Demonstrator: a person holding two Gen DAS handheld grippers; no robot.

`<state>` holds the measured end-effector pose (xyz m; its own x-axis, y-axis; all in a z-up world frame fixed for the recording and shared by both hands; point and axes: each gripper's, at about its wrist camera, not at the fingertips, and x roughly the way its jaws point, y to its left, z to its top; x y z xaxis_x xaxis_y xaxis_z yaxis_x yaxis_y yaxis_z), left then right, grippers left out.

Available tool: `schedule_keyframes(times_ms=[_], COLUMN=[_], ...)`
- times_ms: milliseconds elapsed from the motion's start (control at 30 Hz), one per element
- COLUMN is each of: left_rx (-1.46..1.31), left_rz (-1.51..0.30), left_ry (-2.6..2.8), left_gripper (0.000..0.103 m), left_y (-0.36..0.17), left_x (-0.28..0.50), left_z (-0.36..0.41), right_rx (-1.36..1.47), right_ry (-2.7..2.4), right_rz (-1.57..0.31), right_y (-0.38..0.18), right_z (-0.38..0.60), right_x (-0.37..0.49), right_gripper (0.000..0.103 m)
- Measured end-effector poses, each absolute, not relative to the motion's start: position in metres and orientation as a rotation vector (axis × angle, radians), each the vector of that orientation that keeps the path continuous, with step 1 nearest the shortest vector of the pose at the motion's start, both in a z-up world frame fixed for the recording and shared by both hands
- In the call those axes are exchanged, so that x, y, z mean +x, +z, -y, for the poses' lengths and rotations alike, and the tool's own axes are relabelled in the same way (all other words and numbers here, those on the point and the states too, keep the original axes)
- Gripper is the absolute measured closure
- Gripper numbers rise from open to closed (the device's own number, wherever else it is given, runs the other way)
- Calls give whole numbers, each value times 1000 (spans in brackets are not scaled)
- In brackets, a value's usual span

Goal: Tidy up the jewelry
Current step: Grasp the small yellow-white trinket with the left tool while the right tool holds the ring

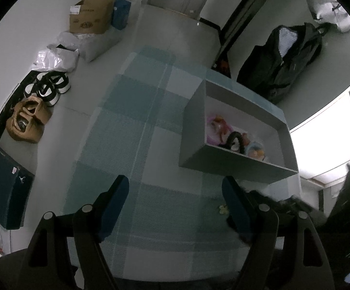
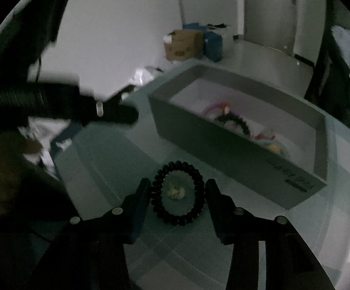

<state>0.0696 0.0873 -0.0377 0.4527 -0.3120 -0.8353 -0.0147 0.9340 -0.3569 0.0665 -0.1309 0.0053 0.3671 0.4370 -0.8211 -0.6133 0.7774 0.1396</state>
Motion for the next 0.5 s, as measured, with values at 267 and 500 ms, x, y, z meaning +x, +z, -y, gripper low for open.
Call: schedule_keyframes(times_ms=[267,500], left_rx=[-234,-101], left_rz=[-1079,-1100], left_ry=[-211,-306], left_gripper=[27,27], left_y=[-37,-44], left_x=[64,58], left_z=[-72,-37], right_rx=[-15,107], right_ry=[660,608], right_rz=[-919,-840], right_y=[46,78], right_z=[177,213], right_x=[75,84], right_gripper=[58,58])
